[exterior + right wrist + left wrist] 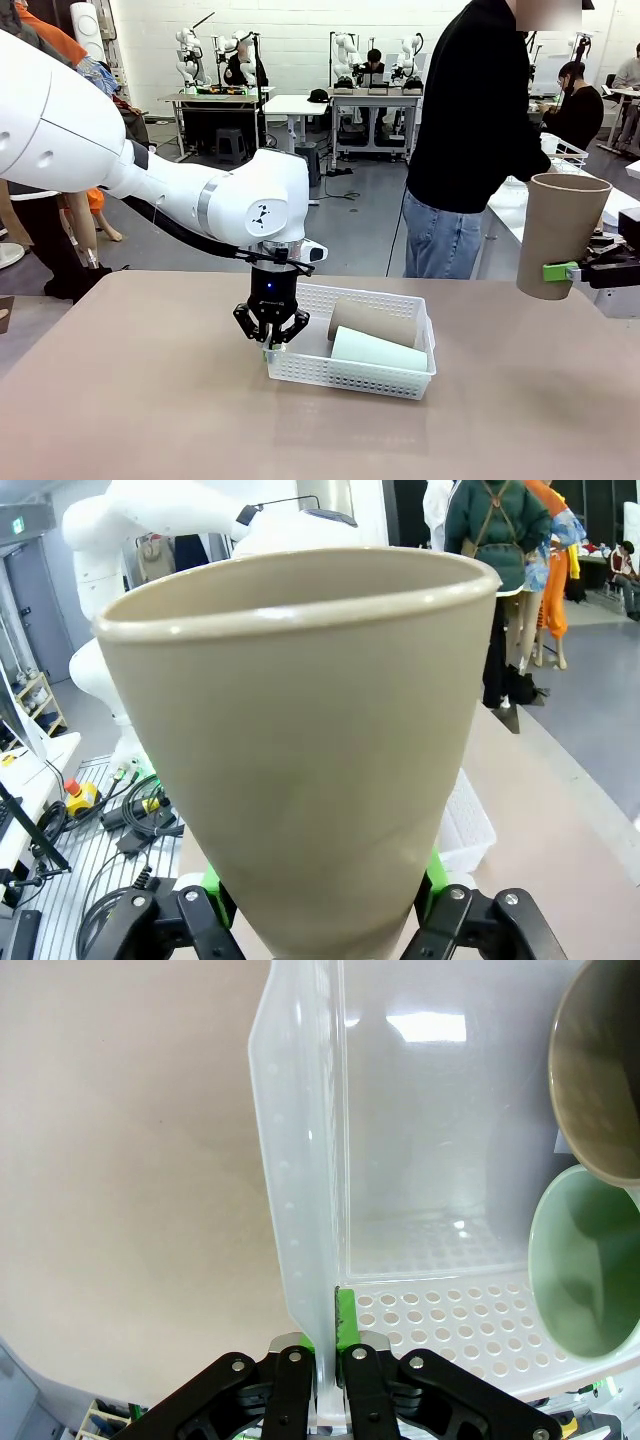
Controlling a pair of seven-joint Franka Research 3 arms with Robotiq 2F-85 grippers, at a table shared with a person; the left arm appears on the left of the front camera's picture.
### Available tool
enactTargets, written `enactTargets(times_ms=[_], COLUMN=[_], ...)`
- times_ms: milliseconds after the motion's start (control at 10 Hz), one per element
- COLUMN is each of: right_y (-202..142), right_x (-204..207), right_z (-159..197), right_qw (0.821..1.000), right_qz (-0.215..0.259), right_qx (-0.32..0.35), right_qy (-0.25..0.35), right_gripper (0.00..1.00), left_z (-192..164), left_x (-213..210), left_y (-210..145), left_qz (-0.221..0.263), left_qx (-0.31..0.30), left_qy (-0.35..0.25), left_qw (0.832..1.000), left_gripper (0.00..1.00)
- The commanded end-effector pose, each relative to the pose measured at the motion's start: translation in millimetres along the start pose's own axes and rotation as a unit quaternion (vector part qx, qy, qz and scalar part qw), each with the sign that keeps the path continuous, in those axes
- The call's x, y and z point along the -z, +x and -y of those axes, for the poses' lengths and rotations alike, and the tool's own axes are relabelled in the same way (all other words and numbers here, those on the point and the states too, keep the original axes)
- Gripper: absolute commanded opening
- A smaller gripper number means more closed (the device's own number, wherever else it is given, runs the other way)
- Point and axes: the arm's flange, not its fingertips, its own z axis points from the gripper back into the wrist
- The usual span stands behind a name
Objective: Clean and organize the cups into the basket.
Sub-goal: Pick up the Reusable plastic cup from the right side of the table and stack it inside the Organizing basket in the center of the table.
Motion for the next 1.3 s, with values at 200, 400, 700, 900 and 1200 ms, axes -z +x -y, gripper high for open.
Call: enactTargets(times_ms=[200,400,700,900,1200], right_y=[82,111,113,103,79], right_x=[39,83,165,203,244], right_z=[-4,2,12,18,29], right_qw=[0.987,0.964,0.908,0.885,0.871], right_qz=[-0.150,-0.253,-0.403,-0.445,-0.467], right_qx=[-0.052,-0.054,-0.043,-0.040,-0.042], right_qy=[0.024,0.055,0.105,0.128,0.148], right_gripper=[0.80,0.80,0.80,0.80,0.80], left_z=[-4,-4,-4,-4,-4], left_x=[3,3,3,3,3], left_y=[0,0,0,0,0], left_qz=[-0.002,-0.002,-0.002,-0.002,-0.002], left_qx=[0.001,0.001,0.001,0.001,0.001], left_qy=[0.004,0.004,0.004,0.004,0.004], left_qw=[1.000,1.000,1.000,1.000,1.000], left_gripper=[0.00,0.00,0.00,0.00,0.00])
